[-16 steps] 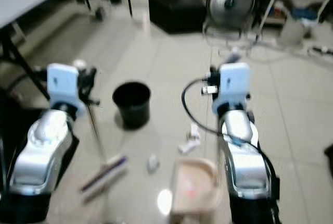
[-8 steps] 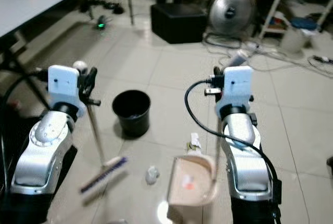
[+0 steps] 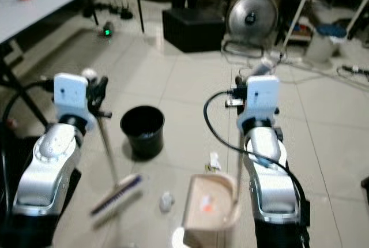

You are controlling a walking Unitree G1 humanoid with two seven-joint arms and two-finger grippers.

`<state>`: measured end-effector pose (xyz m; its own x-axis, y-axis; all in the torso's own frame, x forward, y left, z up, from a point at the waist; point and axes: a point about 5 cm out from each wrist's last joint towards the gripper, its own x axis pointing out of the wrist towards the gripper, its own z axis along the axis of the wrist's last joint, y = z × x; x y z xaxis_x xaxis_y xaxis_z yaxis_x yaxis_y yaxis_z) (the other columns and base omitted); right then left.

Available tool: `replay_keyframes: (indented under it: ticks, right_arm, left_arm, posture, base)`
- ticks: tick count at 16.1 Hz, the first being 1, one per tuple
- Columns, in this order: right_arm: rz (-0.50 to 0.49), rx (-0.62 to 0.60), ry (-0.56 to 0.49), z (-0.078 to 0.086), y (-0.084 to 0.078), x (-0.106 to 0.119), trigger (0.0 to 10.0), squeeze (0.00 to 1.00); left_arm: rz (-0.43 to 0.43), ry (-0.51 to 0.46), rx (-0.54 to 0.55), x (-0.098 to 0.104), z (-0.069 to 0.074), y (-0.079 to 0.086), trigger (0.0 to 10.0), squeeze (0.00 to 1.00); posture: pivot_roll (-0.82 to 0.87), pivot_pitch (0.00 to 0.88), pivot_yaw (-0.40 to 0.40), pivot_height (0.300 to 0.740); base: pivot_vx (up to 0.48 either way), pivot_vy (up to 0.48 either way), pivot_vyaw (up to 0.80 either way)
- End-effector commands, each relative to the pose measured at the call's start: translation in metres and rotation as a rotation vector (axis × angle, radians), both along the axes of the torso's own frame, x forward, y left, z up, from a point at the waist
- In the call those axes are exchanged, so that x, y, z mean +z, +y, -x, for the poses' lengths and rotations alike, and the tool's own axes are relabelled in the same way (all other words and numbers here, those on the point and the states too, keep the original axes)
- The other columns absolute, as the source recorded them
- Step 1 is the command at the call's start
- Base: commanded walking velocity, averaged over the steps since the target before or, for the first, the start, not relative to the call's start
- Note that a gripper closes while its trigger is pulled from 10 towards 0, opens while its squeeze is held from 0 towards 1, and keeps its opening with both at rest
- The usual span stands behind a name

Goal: Sweep floor

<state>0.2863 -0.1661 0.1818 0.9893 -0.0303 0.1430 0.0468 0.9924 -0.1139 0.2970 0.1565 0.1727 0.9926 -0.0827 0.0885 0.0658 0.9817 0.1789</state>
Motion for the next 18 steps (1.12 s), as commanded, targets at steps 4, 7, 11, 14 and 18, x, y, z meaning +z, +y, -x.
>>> replay_keyframes:
  ticks: [4,7,11,14,18]
  right_arm:
    - [0.036,-0.024,-0.038,-0.005,-0.010,0.004,10.0,0.00]
    - [0.051,0.027,-0.055,-0.010,-0.004,0.002,10.0,0.00]
    - [0.065,0.031,-0.068,-0.014,-0.003,0.000,10.0,0.00]
    - [0.046,0.034,-0.085,-0.015,-0.001,-0.003,10.0,0.00]
    - [0.078,0.074,-0.126,-0.026,0.009,-0.010,10.0,0.00]
  left_arm:
    - [0.017,-0.029,-0.015,0.006,0.000,-0.007,10.0,0.00]
    - [0.022,-0.007,-0.029,0.001,0.001,-0.011,10.0,0.00]
    - [0.032,-0.014,-0.033,0.002,0.002,-0.014,10.0,0.00]
    - [0.050,-0.054,-0.021,0.003,-0.003,-0.015,10.0,0.00]
    - [0.024,-0.163,0.054,0.001,-0.008,-0.002,10.0,0.00]
  posture:
    - [0.02,0.084,0.022,0.740]
    - [0.01,0.122,0.037,0.740]
    - [0.03,0.173,0.014,0.740]
    - [0.03,0.216,0.012,0.740]
    - [0.06,0.289,0.045,0.740]
  base:
    - [0.331,0.000,0.00]
    - [0.334,0.000,0.00]
    - [0.333,0.000,0.00]
    - [0.105,0.000,0.00]
    - [0.000,0.000,0.00]
